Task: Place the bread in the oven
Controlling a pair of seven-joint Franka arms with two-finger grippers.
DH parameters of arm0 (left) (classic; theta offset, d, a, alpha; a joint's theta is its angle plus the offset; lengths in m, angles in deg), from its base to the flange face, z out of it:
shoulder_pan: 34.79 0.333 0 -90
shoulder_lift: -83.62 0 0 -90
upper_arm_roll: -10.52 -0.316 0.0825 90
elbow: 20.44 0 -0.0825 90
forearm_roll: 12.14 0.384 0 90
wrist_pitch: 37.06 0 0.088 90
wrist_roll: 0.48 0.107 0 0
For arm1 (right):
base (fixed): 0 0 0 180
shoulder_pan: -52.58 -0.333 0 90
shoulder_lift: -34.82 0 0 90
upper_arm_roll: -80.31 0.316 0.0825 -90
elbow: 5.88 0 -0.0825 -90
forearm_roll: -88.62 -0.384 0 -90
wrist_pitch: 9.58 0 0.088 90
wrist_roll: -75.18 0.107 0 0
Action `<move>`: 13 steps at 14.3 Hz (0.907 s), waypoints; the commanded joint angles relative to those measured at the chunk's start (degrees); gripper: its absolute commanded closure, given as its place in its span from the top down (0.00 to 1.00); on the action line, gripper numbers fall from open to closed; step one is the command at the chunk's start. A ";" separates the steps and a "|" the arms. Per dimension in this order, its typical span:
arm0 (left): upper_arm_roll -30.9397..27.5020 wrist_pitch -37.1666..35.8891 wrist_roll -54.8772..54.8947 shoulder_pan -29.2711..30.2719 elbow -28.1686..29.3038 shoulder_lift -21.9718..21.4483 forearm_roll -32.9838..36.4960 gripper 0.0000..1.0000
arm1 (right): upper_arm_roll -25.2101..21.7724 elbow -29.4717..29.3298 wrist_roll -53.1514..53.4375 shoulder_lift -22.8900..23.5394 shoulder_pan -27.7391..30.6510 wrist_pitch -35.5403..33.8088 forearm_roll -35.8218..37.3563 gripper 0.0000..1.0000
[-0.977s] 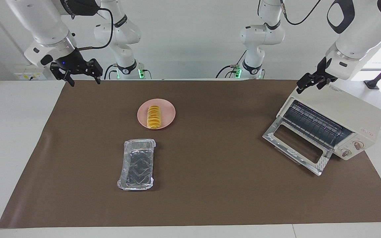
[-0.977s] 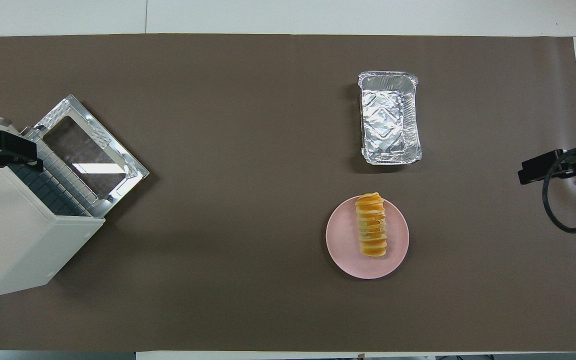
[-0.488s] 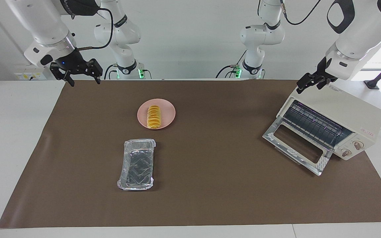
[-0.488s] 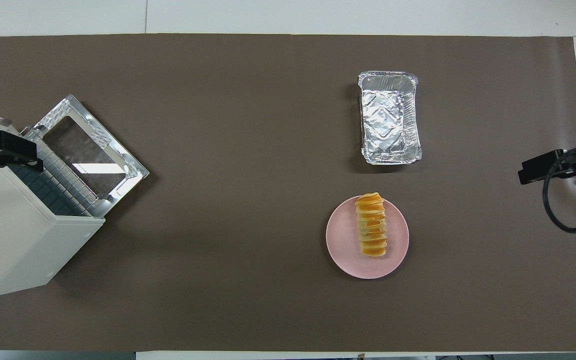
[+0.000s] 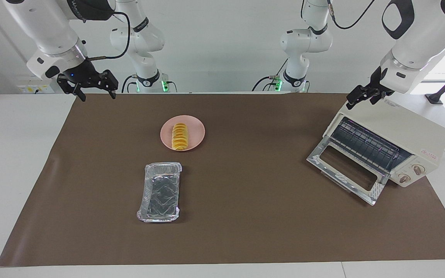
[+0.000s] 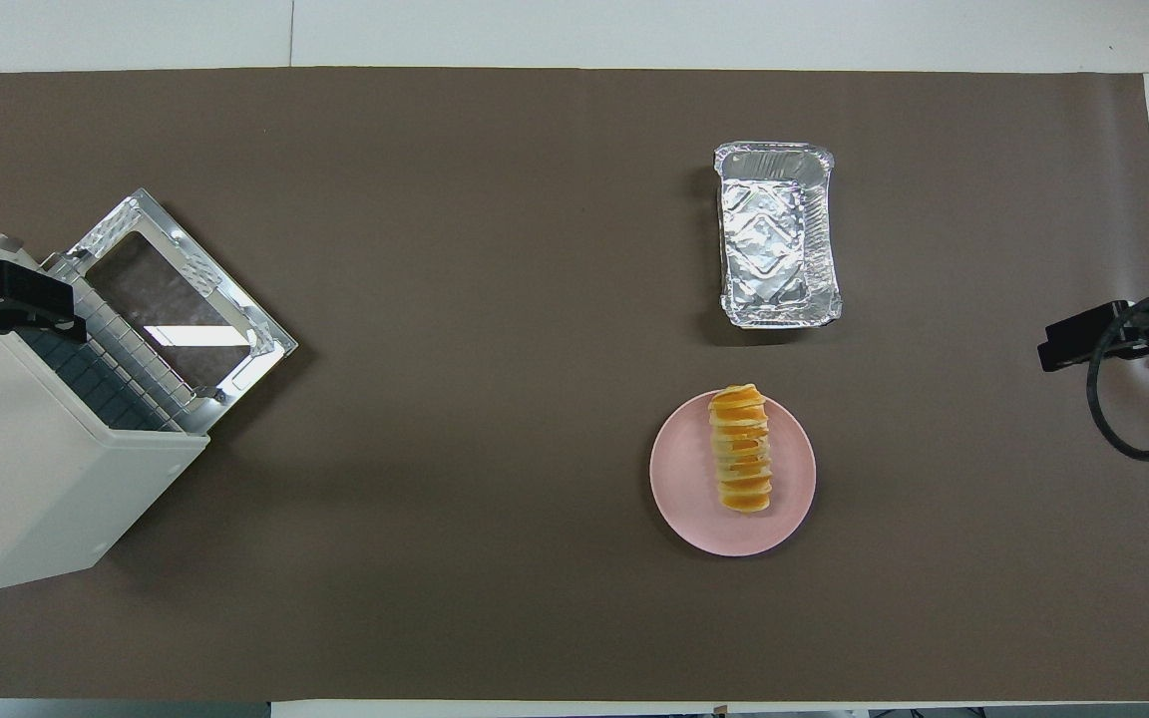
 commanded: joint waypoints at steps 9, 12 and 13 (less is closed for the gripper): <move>0.27 1.09 -0.02 0.52 1.83 -1.68 -0.38 1.00 | 9.90 20.56 11.44 -7.09 0.28 18.37 -0.26 1.00; 0.27 1.09 -0.02 0.52 1.83 -1.68 -0.30 1.00 | 12.19 21.34 14.52 -2.61 0.20 22.59 -0.61 1.00; 0.27 1.09 -0.02 0.52 1.83 -1.68 -0.38 1.00 | 12.54 22.39 15.66 -1.29 -1.54 25.04 -0.61 1.00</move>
